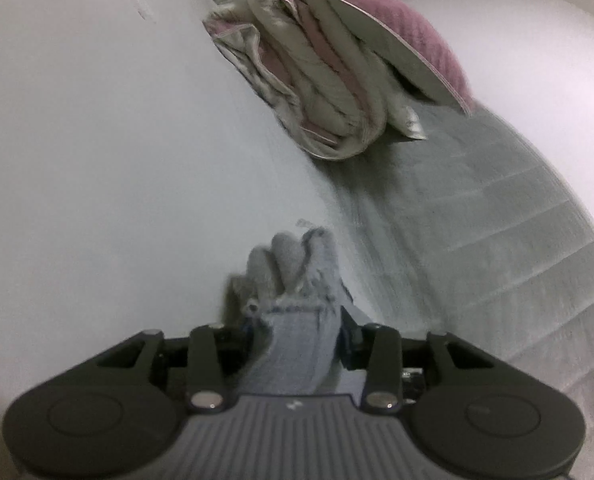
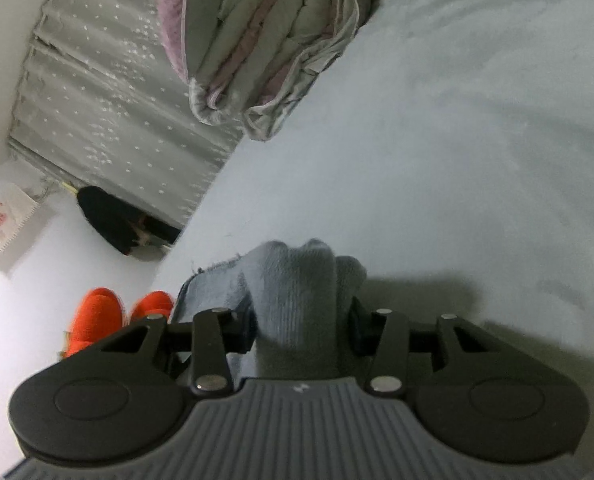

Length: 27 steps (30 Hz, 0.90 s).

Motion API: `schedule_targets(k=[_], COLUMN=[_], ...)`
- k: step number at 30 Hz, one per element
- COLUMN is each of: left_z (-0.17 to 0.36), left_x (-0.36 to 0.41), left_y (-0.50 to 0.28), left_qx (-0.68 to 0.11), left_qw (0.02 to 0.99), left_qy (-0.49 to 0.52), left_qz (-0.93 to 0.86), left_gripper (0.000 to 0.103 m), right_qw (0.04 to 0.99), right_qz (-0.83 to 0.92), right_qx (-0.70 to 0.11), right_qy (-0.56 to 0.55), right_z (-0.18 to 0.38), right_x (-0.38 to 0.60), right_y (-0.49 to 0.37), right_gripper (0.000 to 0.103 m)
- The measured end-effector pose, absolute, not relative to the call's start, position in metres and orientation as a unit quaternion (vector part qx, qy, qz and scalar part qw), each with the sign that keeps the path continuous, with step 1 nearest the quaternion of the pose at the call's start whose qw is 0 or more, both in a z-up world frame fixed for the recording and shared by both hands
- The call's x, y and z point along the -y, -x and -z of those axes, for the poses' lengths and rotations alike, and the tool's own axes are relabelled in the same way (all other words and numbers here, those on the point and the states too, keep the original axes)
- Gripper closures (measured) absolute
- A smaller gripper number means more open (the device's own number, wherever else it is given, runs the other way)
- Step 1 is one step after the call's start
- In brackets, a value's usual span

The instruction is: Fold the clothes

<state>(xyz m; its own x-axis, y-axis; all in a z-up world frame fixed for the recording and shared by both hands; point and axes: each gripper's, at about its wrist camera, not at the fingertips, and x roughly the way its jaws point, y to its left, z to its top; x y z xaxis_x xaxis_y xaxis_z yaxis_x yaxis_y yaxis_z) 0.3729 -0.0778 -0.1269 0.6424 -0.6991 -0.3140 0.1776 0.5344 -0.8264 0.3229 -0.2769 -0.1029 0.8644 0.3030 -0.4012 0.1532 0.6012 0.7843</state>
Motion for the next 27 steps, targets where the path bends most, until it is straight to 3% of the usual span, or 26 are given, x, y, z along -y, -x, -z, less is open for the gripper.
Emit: schedule_targets(k=[3, 7, 9, 11, 12, 15, 17, 19, 27], left_z=[0.135, 0.121, 0.102, 0.087, 0.081, 0.067, 0.066, 0.067, 0.093], left_x=[0.080, 0.091, 0.093, 0.088, 0.084, 0.077, 0.079, 0.086, 0.105], left_y=[-0.377, -0.367, -0.365, -0.359, -0.356, -0.349, -0.348, -0.349, -0.359], left_qx=[-0.301, -0.262, -0.247, -0.205, -0.190, -0.157, -0.155, -0.163, -0.229], left_qw=[0.830, 0.867, 0.888, 0.905, 0.911, 0.918, 0.917, 0.915, 0.919], left_qy=[0.386, 0.328, 0.286, 0.275, 0.271, 0.264, 0.251, 0.231, 0.149], left_qz=[0.266, 0.268, 0.261, 0.252, 0.246, 0.250, 0.269, 0.288, 0.284], left_gripper=[0.056, 0.037, 0.036, 0.024, 0.023, 0.027, 0.045, 0.051, 0.062], right_qw=[0.880, 0.913, 0.925, 0.942, 0.949, 0.968, 0.979, 0.987, 0.983], right_qz=[-0.037, -0.035, -0.019, 0.005, 0.017, 0.047, 0.065, 0.048, 0.040], right_qx=[-0.229, -0.170, -0.168, -0.140, -0.125, -0.089, -0.066, -0.066, -0.174], right_qy=[-0.414, -0.369, -0.340, -0.307, -0.290, -0.228, -0.183, -0.137, -0.044], right_z=[0.112, 0.120, 0.110, 0.095, 0.088, 0.069, 0.057, 0.052, 0.086], right_x=[0.275, 0.263, 0.259, 0.257, 0.256, 0.245, 0.235, 0.222, 0.190], right_y=[-0.320, -0.302, -0.299, -0.287, -0.282, -0.265, -0.254, -0.261, -0.299], right_gripper=[0.048, 0.041, 0.037, 0.036, 0.036, 0.036, 0.043, 0.050, 0.062])
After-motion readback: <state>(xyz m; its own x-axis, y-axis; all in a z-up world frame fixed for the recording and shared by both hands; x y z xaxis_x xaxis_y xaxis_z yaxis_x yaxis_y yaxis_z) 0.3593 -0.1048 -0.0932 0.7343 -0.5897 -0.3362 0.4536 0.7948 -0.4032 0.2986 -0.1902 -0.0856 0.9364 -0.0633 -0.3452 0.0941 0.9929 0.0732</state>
